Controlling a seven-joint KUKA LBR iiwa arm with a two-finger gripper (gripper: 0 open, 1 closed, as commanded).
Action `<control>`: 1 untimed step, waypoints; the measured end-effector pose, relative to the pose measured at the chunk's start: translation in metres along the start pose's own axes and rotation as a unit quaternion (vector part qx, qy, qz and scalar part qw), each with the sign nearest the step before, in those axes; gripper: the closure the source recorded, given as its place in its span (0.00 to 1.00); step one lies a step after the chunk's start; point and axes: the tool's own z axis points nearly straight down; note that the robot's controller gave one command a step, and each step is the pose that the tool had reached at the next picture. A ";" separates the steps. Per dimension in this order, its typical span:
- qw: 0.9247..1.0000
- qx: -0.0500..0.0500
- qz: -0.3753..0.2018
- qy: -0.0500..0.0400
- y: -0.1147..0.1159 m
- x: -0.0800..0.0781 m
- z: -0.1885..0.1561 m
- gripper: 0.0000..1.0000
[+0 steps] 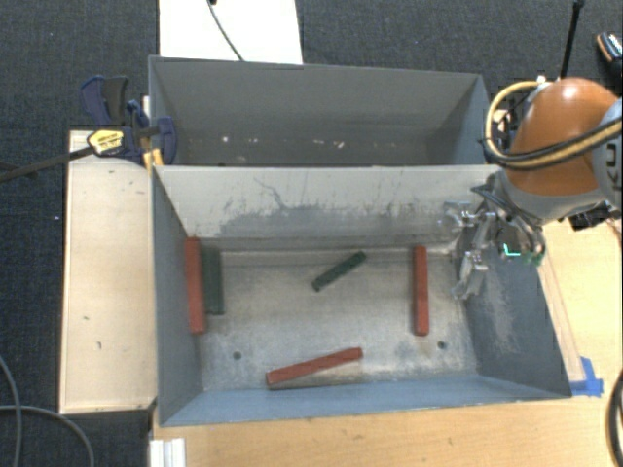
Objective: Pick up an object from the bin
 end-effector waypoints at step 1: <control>0.986 0.000 -0.164 -0.002 0.038 0.016 0.083 0.00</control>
Offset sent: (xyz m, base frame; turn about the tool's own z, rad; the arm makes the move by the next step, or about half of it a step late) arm -0.0165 0.0373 -0.0830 -0.3320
